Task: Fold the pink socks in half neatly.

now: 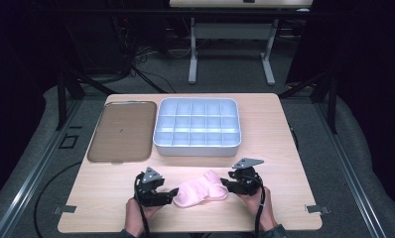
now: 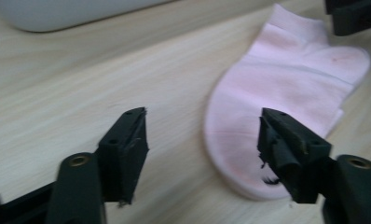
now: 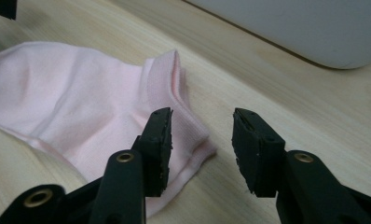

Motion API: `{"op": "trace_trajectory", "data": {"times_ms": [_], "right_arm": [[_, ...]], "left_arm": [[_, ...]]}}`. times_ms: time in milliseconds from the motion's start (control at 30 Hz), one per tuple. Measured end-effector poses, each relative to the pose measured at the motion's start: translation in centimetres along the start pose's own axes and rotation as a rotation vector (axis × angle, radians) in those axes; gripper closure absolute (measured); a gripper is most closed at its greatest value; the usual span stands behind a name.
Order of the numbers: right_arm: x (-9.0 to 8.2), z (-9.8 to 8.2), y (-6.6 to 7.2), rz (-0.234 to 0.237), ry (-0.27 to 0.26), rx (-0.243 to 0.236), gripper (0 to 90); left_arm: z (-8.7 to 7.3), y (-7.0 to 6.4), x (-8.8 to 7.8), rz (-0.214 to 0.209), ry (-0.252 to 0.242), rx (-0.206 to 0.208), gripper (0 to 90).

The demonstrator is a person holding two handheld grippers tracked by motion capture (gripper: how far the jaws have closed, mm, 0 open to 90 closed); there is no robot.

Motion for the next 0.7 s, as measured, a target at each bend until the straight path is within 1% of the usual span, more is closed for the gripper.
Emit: {"op": "trace_trajectory", "data": {"times_ms": [33,67,100,133,167,200,233,267,300,333,367,433,467,567,633,667,700], "right_arm": [[0.3,-0.2,0.0,-0.014,0.007,-0.001,63.7],[0.4,-0.2,0.0,-0.02,0.014,-0.006,66.4],[0.4,-0.2,0.0,-0.02,0.014,-0.006,66.4],[0.6,-0.3,0.0,-0.032,0.021,-0.005,69.0],[0.8,-0.5,0.0,-0.033,0.035,-0.013,73.8],[0.8,-0.5,0.0,-0.033,0.035,-0.013,73.8],[0.9,-0.6,0.1,-0.032,0.029,-0.009,77.0],[1.0,-0.6,0.0,-0.029,0.026,-0.018,78.5],[1.0,-0.6,0.0,-0.027,0.027,-0.011,80.1],[1.0,-0.6,0.0,-0.024,0.021,-0.01,81.5],[1.0,-0.7,0.0,-0.024,0.022,-0.01,82.3],[1.0,-0.7,0.1,-0.024,0.023,0.001,83.3],[0.9,-0.7,0.1,-0.028,0.035,0.004,83.5],[0.9,-0.6,0.1,-0.044,0.033,0.017,83.9],[0.8,-0.6,0.1,-0.051,0.037,0.021,84.1],[0.8,-0.7,0.1,-0.06,0.03,0.028,84.1],[0.7,-0.8,0.1,-0.062,0.035,0.027,84.1]], "left_arm": [[0.1,-0.5,0.4,-0.005,0.012,0.014,45.9],[0.1,-1.0,0.9,0.004,0.035,0.027,47.9],[0.1,-1.0,0.9,0.004,0.035,0.027,50.8],[0.1,-1.2,1.1,0.002,0.04,0.043,50.8],[0.1,-1.3,1.2,0.004,0.044,0.047,57.3],[0.1,-1.3,1.3,0.003,0.044,0.052,57.3],[0.1,-1.4,1.4,-0.002,0.044,0.06,64.8],[0.0,-1.4,1.4,0.004,0.042,0.067,68.6],[0.0,-1.4,1.4,0.012,0.047,0.087,73.3],[-0.1,-1.4,1.5,0.02,0.043,0.092,76.8],[-0.2,-1.4,1.5,0.013,0.041,0.088,78.9],[-0.2,-1.2,1.5,0.007,0.04,0.098,80.7],[-0.2,-1.1,1.5,0.007,0.04,0.107,81.2],[-0.2,-0.8,1.5,0.005,0.045,0.116,81.8],[0.0,-0.1,1.6,0.003,0.051,0.14,81.8],[0.1,0.2,1.7,0.0,0.046,0.138,81.8],[0.1,0.4,1.8,-0.004,0.039,0.143,81.9]]}}
Point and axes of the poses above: each handheld gripper's, and its own axes: x roughly forward along the jaws, z roughly out of its top, y roughly to its left, the point moved 5 cm from there along x, roughly forward along the jaws, and after that the axes turned 14 degrees about x, right-handed, at the moved point
